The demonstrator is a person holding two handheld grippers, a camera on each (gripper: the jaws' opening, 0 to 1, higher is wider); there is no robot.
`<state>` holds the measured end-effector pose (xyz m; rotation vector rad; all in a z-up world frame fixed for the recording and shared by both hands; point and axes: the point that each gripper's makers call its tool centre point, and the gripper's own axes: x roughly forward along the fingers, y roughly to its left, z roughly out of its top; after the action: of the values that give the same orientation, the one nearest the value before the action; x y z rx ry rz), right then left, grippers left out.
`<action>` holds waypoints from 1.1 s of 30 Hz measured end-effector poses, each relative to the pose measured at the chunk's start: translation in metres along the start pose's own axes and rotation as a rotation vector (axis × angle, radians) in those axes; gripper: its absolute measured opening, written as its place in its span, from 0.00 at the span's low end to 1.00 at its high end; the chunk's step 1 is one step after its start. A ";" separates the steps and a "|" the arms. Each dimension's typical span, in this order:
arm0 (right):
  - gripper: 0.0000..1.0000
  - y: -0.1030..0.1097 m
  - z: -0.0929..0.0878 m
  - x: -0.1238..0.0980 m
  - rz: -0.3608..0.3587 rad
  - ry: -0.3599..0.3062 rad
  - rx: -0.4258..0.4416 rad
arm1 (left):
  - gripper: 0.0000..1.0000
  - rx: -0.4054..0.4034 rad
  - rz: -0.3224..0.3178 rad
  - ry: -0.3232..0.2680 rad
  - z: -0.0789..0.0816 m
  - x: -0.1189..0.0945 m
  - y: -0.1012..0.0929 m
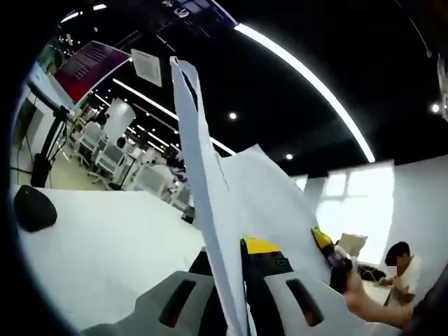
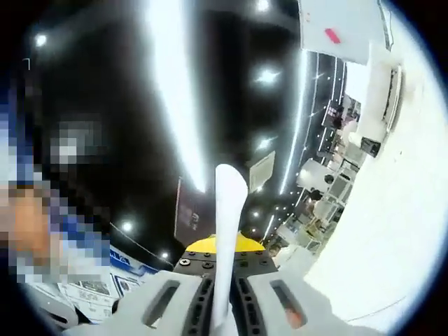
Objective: Organize the stack of printing papers by aligning and flattening the scattered papers on the table
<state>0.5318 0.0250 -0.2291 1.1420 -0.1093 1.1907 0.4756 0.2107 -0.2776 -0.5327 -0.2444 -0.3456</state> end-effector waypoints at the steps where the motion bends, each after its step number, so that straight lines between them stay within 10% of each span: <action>1: 0.00 -0.001 0.000 -0.001 -0.004 -0.001 0.005 | 0.06 -0.001 -0.001 -0.001 0.000 0.000 0.000; 33: 0.00 -0.033 -0.029 -0.006 -0.103 0.084 -0.059 | 0.13 -0.009 -0.016 0.009 -0.003 0.006 -0.004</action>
<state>0.5410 0.0451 -0.2671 1.0329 -0.0217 1.1353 0.4797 0.2044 -0.2770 -0.5386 -0.2391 -0.3650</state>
